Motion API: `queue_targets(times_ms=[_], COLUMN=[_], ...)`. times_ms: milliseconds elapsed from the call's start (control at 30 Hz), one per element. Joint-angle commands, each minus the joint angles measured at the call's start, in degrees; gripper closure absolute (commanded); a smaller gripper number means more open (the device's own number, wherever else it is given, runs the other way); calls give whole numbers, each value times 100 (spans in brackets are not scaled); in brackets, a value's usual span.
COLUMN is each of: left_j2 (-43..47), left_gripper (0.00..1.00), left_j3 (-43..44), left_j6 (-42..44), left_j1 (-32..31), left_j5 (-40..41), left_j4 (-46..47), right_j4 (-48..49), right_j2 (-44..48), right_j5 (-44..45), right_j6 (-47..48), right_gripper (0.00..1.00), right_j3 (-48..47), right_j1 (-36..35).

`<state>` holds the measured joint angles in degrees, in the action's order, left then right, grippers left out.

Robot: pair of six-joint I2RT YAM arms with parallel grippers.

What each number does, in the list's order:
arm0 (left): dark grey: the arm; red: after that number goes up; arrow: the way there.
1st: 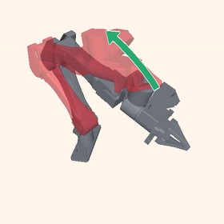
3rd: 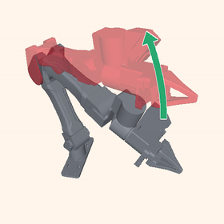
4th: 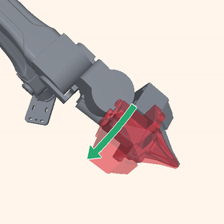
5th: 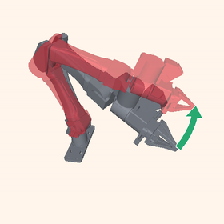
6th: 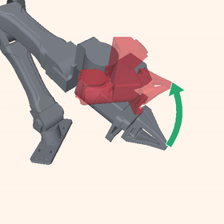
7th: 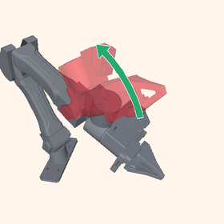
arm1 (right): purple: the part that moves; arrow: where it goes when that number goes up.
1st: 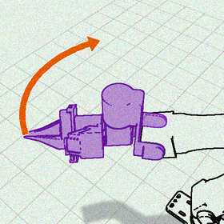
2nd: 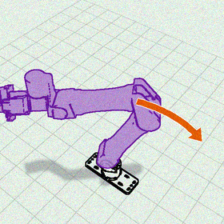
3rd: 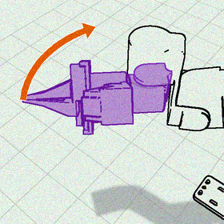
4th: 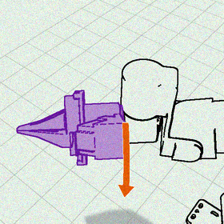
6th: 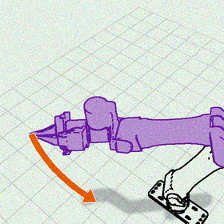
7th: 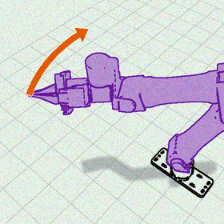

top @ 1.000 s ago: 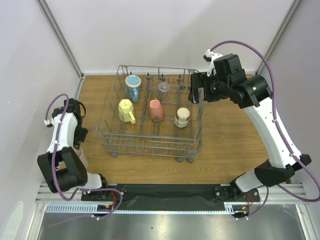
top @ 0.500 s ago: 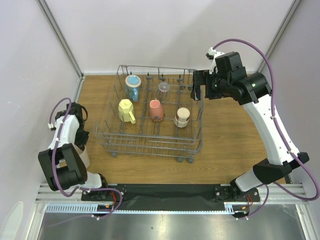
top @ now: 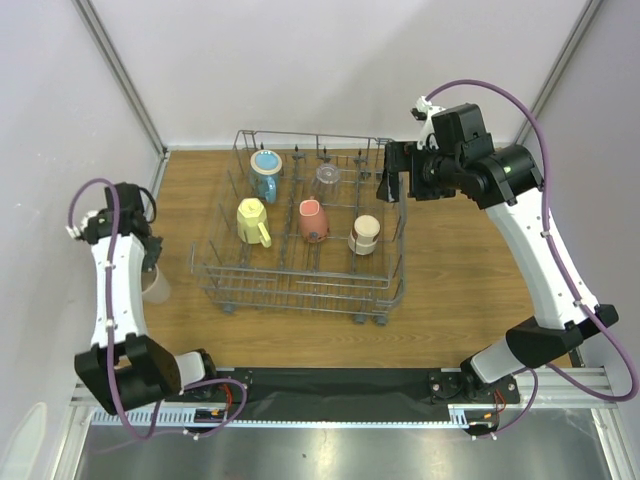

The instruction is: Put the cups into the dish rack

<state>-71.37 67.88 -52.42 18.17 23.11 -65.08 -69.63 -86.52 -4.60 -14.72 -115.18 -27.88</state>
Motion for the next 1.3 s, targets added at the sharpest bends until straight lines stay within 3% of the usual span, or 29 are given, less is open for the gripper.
queue_targets(times_ms=[0,300,400,433,633,800,1000,1267], left_j2=[273,756,896,967,1267,1126,696,54], left_gripper=[100,100,100,100,100,100,100,100], left_j3=[699,1754,2211,2230,1441,1246,920,1113], left_j6=[31,-268,-102,-23,-609,-496,-1365,-2175], left_j1=[-7,-603,-1191,-1254,-1571,-2448,-3267,-4058], left_j5=[-280,-2001,-2249,-2728,-4664,-4956,-5914,-6073], left_j4=[-365,302,969,1528,3851,4807,6766,8151], right_j4=[2,186,353,449,932,1617,2750,4359], right_j2=[127,346,460,495,645,768,970,1189], right_j5=[-322,-919,-1077,-1104,-1542,-2334,-3204,-4048], right_j6=[-110,-285,-356,-373,-558,-804,-1103,-2025], right_gripper=[0,0,0,0,0,0,0,0], right_j3=[100,610,751,803,979,1330,1752,2218], right_j1=[2,-16,-25,-25,2,37,151,432])
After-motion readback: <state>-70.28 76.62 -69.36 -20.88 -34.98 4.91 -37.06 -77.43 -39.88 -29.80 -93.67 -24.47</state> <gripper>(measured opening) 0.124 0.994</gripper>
